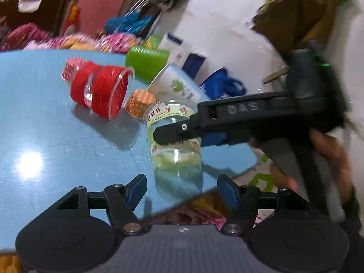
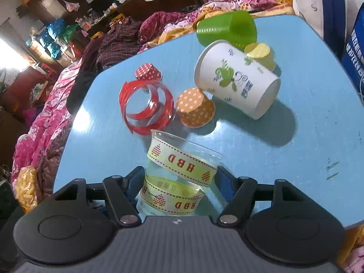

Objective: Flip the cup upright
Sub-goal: 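Close the right tool on the clear cup while the left tool opens and withdraws, then carry the upright clear cup with the right tool and lower it onto the table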

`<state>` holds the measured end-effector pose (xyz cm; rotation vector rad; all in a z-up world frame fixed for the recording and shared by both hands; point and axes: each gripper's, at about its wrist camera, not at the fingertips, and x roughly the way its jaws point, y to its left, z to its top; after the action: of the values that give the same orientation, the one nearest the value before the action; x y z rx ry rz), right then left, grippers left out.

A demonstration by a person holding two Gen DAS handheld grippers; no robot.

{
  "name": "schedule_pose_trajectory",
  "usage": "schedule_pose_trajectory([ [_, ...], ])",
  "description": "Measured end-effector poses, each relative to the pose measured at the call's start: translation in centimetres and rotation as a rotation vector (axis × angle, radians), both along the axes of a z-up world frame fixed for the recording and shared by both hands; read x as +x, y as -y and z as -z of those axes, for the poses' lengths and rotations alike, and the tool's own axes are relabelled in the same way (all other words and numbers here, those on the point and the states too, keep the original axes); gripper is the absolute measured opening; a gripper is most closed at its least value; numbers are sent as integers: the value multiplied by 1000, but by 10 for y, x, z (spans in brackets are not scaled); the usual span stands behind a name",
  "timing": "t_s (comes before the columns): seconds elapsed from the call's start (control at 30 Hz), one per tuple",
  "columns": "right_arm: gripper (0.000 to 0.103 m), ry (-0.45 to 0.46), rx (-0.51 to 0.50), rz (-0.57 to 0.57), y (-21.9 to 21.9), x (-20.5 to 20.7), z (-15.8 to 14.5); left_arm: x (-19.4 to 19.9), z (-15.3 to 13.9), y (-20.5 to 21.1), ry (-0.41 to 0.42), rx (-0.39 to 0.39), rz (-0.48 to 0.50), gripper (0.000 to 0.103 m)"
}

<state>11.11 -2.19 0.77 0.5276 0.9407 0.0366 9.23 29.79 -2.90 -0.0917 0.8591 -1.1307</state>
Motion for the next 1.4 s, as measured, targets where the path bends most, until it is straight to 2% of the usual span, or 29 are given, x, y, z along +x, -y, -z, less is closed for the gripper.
schedule_pose_trajectory([
  [0.13, 68, 49, -44, -12, -2, -7, -4, -4, -12, -36, 59, -69, -40, 71],
  [0.23, 68, 104, -107, -11, -7, -13, -9, 7, -16, -53, 49, -126, -75, 72],
  [0.33, 68, 189, -181, -10, -14, -23, -15, 18, -15, -64, 43, -163, -113, 72],
  [0.43, 68, 304, -237, -9, -20, -37, -18, 25, -13, -72, 56, -192, -167, 72],
  [0.5, 68, 399, -309, -2, -25, -47, -17, 28, -12, -77, 55, -223, -189, 72],
  [0.63, 68, 535, -474, -6, -38, -54, -4, 29, -13, -85, 73, -267, -225, 72],
  [0.77, 68, 641, -622, -3, -51, -60, 23, 29, -13, -85, 83, -299, -243, 72],
  [0.93, 70, 799, -707, 14, -66, -64, 44, 25, -10, -80, 111, -308, -250, 72],
  [1.03, 71, 844, -712, 24, -70, -64, 50, 24, -6, -80, 120, -310, -279, 72],
  [1.13, 69, 865, -676, 15, -70, -60, 56, 23, -5, -82, 113, -310, -288, 72],
  [1.33, 68, 906, -753, 2, -80, -66, 56, 18, -5, -82, 129, -313, -282, 72],
  [1.37, 70, 914, -768, 1, -81, -67, 55, 18, -5, -82, 131, -310, -282, 72],
  [1.4, 78, 907, -773, -2, -82, -66, 54, 18, -4, -81, 128, -309, -281, 72],
])
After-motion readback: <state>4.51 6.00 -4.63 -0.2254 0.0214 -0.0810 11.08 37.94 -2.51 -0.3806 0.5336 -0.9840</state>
